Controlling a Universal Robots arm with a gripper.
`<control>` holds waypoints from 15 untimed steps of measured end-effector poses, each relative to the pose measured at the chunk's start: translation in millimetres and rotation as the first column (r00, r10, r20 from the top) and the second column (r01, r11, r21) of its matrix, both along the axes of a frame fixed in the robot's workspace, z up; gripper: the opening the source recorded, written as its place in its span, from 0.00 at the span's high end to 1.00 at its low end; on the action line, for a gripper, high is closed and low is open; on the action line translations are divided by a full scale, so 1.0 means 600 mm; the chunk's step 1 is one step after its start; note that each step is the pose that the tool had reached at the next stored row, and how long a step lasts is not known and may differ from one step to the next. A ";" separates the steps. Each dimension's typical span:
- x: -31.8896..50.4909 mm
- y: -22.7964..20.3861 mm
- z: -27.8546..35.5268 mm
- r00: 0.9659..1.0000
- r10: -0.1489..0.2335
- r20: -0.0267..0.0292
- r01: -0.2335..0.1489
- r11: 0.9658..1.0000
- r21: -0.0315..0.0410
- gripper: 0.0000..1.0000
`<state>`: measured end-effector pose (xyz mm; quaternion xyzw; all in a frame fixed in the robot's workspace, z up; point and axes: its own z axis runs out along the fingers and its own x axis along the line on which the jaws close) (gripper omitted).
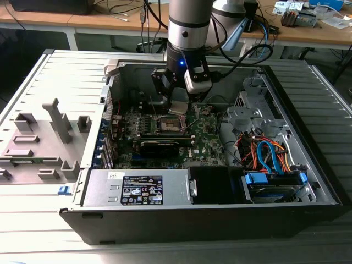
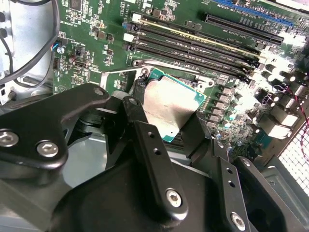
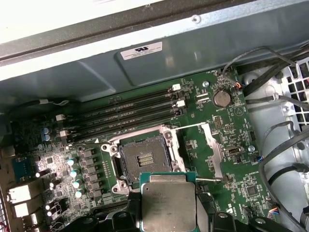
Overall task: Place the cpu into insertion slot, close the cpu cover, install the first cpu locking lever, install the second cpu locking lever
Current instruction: 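Place the cpu into insertion slot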
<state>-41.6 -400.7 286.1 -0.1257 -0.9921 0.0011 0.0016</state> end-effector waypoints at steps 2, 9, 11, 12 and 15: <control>0.000 0.0000 0.000 1.000 -0.003 0.000 0.003 1.000 -0.001 0.45; 0.000 0.0000 0.000 1.000 -0.012 0.000 0.012 1.000 -0.004 0.45; 0.000 0.0000 0.000 1.000 -0.016 0.000 0.016 1.000 -0.007 0.45; 0.000 0.0000 0.000 1.000 -0.017 0.000 0.017 1.000 -0.008 0.45; 0.000 0.0000 0.000 1.000 -0.020 0.000 0.020 1.000 -0.009 0.45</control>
